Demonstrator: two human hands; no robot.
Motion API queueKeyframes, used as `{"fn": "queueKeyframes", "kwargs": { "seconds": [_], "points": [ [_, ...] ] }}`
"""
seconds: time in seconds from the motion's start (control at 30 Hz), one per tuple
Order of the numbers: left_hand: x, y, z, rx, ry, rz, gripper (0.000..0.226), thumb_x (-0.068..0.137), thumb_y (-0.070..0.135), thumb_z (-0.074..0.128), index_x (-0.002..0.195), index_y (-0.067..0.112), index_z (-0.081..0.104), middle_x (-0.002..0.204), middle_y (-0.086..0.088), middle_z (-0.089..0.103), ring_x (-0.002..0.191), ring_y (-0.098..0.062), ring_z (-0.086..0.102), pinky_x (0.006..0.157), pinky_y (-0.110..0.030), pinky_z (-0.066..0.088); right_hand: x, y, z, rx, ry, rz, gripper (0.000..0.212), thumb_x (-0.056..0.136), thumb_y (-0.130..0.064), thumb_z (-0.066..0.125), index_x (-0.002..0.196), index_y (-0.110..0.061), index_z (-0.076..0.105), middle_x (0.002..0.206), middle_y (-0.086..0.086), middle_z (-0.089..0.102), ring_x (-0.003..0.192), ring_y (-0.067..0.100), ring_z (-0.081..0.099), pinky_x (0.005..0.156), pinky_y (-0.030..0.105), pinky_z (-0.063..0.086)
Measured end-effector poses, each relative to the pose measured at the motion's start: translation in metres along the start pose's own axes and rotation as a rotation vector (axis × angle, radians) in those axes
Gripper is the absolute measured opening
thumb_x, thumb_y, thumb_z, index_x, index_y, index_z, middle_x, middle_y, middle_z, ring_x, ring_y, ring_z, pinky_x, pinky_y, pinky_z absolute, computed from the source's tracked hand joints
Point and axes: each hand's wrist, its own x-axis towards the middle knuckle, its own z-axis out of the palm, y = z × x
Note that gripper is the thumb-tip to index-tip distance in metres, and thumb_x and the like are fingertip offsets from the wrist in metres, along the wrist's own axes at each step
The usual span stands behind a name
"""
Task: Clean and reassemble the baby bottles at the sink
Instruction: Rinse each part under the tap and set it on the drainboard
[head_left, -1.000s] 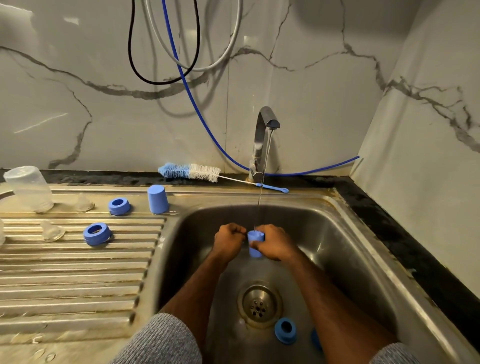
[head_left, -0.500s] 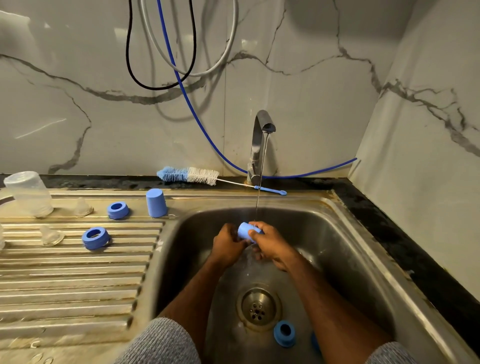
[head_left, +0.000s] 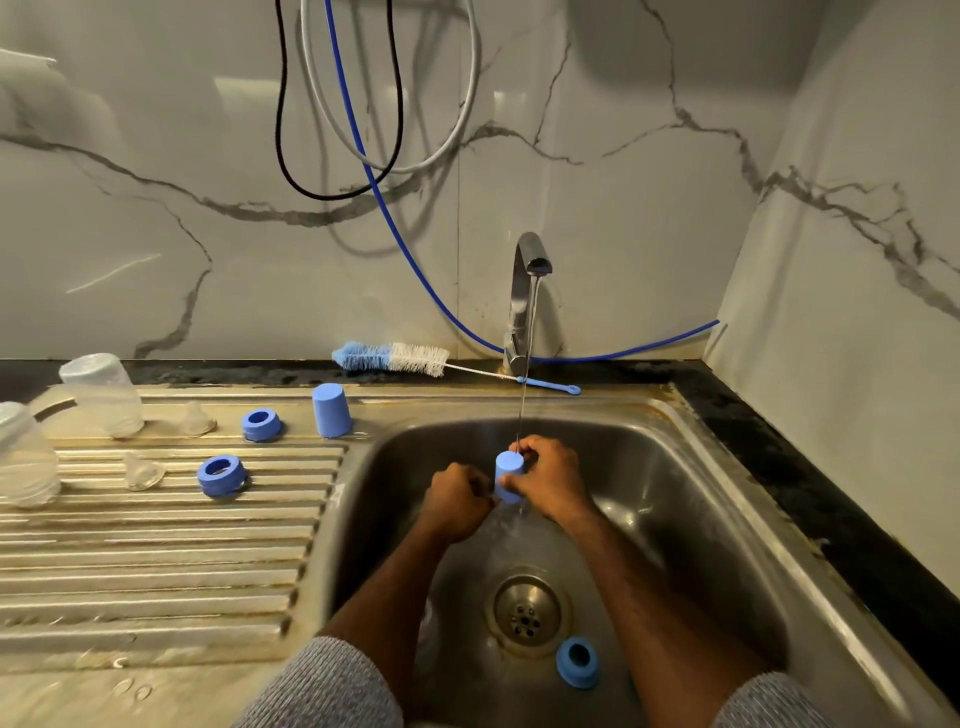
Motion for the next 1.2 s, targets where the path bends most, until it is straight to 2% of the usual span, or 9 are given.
{"fn": "queueKeyframes", "kwargs": {
  "seconds": [0.17,0.3,0.43,0.53,0.67,0.87,1.03,1.13,1.2],
  "points": [
    [-0.02,0.006,-0.029,0.017,0.103,0.016,0.009,0.088,0.024,0.073,0.093,0.02,0.078,0.095,0.001,0.076,0.093,-0.015,0.069,0.088,-0.031,0.055,-0.002,-0.003,-0.004,-0.011,-0.003,0.003,0.046,0.076,-0.012,0.084,0.119,-0.014,0.068,0.118,0.005,0.069,0.107,0.018,0.063,0.082,0.02,0.044],
    [-0.041,0.012,-0.055,0.153,0.104,0.046,0.012,0.087,0.03,0.068,0.094,0.026,0.076,0.098,-0.002,0.074,0.094,-0.022,0.068,0.086,-0.039,0.057,-0.008,-0.003,-0.004,-0.047,-0.027,-0.037,0.043,0.076,-0.016,0.084,0.116,-0.018,0.068,0.116,0.003,0.068,0.105,0.017,0.062,0.084,0.021,0.043],
    [-0.06,0.013,-0.084,0.14,0.15,0.077,0.017,0.086,0.029,0.071,0.091,0.013,0.075,0.092,-0.006,0.074,0.09,-0.023,0.069,0.083,-0.041,0.057,-0.017,-0.016,-0.005,-0.026,-0.013,-0.078,0.039,0.074,-0.02,0.084,0.11,-0.025,0.069,0.106,-0.004,0.066,0.096,0.011,0.058,0.079,0.021,0.041],
    [-0.072,0.008,-0.107,0.088,0.182,0.101,0.013,0.09,0.022,0.07,0.092,0.01,0.073,0.088,-0.004,0.074,0.084,-0.017,0.07,0.083,-0.038,0.058,-0.027,-0.023,0.003,-0.119,-0.099,-0.128,0.037,0.072,-0.024,0.085,0.106,-0.025,0.07,0.104,-0.006,0.068,0.094,0.01,0.059,0.079,0.021,0.042],
    [-0.086,-0.008,-0.143,0.12,0.24,0.083,0.007,0.092,0.018,0.069,0.092,0.012,0.074,0.09,-0.002,0.072,0.086,-0.013,0.066,0.083,-0.032,0.056,-0.036,-0.061,0.015,0.06,-0.05,-0.22,0.044,0.075,-0.019,0.084,0.116,-0.022,0.069,0.112,-0.002,0.068,0.099,0.011,0.06,0.086,0.027,0.051],
    [-0.104,-0.044,-0.2,0.094,0.427,-0.057,0.012,0.088,0.011,0.07,0.078,0.005,0.075,0.078,-0.009,0.071,0.074,-0.019,0.061,0.069,-0.027,0.044,-0.039,-0.139,0.04,0.234,0.011,-0.325,0.04,0.072,-0.014,0.085,0.11,-0.017,0.073,0.104,-0.002,0.072,0.092,0.014,0.066,0.085,0.03,0.055],
    [-0.121,-0.071,-0.224,0.072,0.444,-0.129,0.014,0.087,0.015,0.073,0.077,0.004,0.075,0.079,-0.01,0.072,0.079,-0.023,0.066,0.073,-0.033,0.051,-0.041,-0.187,0.071,0.229,-0.052,-0.361,0.053,0.073,-0.015,0.085,0.122,-0.016,0.067,0.119,0.004,0.07,0.105,0.02,0.066,0.094,0.033,0.053],
    [-0.128,-0.082,-0.227,0.077,0.442,-0.12,0.024,0.087,0.018,0.075,0.065,0.011,0.067,0.069,-0.005,0.066,0.07,-0.018,0.058,0.065,-0.028,0.041,-0.042,-0.202,0.085,0.206,-0.092,-0.386,0.055,0.074,-0.014,0.086,0.123,-0.017,0.063,0.12,0.005,0.068,0.104,0.02,0.066,0.092,0.032,0.054],
    [-0.129,-0.085,-0.227,0.098,0.432,-0.124,0.024,0.087,0.021,0.075,0.069,0.007,0.069,0.072,-0.009,0.068,0.071,-0.021,0.059,0.067,-0.031,0.043,-0.043,-0.204,0.093,0.156,-0.128,-0.383,0.058,0.075,-0.015,0.086,0.127,-0.018,0.06,0.121,0.006,0.065,0.107,0.02,0.064,0.093,0.034,0.053]
  ]
}}
